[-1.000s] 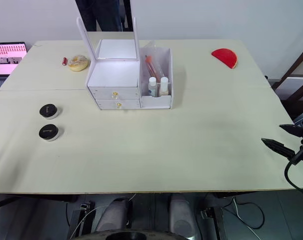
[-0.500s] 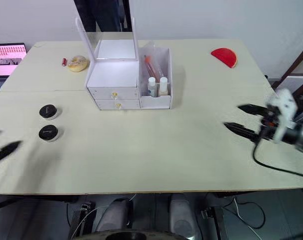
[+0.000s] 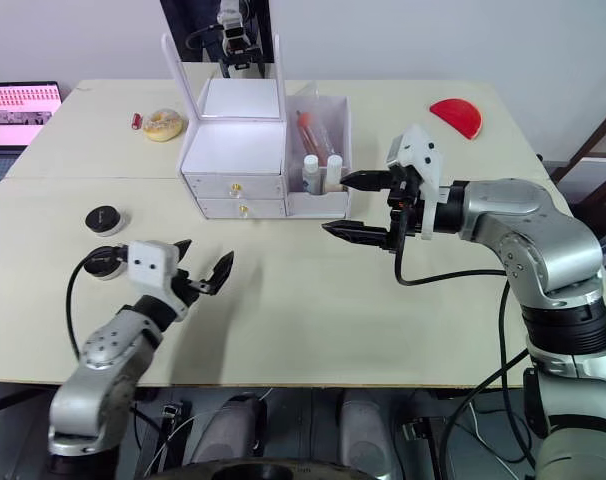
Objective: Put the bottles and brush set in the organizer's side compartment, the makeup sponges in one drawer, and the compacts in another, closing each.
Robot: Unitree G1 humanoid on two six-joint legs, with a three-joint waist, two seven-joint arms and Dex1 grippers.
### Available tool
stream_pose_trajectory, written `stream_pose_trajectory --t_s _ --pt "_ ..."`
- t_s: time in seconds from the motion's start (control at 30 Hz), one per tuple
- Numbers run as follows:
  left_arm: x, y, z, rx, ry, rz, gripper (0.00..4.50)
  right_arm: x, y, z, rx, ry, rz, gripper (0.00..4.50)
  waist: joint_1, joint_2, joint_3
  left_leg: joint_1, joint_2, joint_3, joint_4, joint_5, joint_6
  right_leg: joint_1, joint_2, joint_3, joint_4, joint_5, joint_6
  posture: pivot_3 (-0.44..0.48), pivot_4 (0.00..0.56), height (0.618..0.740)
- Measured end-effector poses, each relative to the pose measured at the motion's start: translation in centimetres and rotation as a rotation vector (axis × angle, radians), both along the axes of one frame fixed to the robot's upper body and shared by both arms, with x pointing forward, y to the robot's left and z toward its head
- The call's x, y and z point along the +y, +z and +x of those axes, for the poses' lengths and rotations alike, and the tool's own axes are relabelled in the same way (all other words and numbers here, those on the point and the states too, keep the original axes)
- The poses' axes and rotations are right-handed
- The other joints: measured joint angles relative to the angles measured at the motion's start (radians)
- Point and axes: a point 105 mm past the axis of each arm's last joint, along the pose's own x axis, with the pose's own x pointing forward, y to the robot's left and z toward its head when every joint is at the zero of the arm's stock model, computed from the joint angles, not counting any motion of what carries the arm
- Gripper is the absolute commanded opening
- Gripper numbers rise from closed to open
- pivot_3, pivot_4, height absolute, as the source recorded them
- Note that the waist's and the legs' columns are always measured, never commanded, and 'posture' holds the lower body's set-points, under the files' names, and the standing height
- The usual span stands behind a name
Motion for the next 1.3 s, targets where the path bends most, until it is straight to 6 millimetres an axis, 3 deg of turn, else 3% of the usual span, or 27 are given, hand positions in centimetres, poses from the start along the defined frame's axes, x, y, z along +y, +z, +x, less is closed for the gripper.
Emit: stream_pose_trajectory --t_s 0.13,0.5,0.8,0.93,1.1,1.13,1.3 --pt "-2.0 -1.0 1.4 -0.024 0.041 0.032 4.47 0.8 -0.4 0.0 0.022 0.045 -0.007 4.5 0.0 0.0 0.0 0.002 0.0 0.0 0.0 0.0 0.0 0.001 0.0 0.0 0.0 0.0 0.0 0.0 0.15 0.739" --pt "-3.6 -2.6 5.6 -0.041 0.139 0.02 4.47 0.6 -0.6 0.3 0.041 0.038 -0.033 4.5 0.004 0.0 0.0 0.001 0.0 0.0 0.0 0.0 0.0 0.001 0.0 0.0 0.0 0.001 0.002 0.0 0.15 0.739" --pt "-4.4 -2.2 6.7 -0.079 0.123 0.002 4.47 0.7 -0.8 0.1 0.034 0.015 -0.04 4.5 0.002 0.0 0.0 0.001 0.0 0.0 0.0 0.0 0.0 0.001 0.0 0.0 0.0 0.001 0.002 0.0 0.15 0.739" --pt "-4.1 -2.0 7.0 -0.083 0.128 -0.006 3.19 0.6 -1.2 0.0 0.047 0.002 -0.043 4.5 0.003 0.0 0.0 0.001 0.0 0.0 0.0 0.0 0.0 0.001 0.0 0.0 0.0 0.001 0.002 0.0 0.15 0.739" --pt "-4.2 -1.9 7.1 -0.09 0.118 -0.021 0.46 0.6 -1.3 -0.1 0.047 -0.007 -0.044 4.5 0.003 0.0 0.0 0.0 0.0 0.0 0.0 0.0 0.0 0.001 0.0 0.0 0.0 0.001 0.002 0.0 0.15 0.739" --pt "-4.3 -1.9 7.1 -0.09 0.116 -0.027 0.29 0.6 -1.2 -0.1 0.047 -0.007 -0.044 4.5 0.003 0.0 0.0 0.0 0.0 0.0 0.0 0.0 0.0 0.001 0.0 0.0 0.0 0.001 0.002 0.0 0.15 0.739" --pt "-4.3 -1.9 7.2 -0.088 0.114 -0.03 0.3 0.5 -1.0 -0.2 0.044 -0.008 -0.035 4.5 0.003 0.0 0.0 0.001 0.0 0.0 0.0 0.0 0.0 0.001 0.0 0.0 0.0 0.001 0.002 0.0 0.15 0.739"
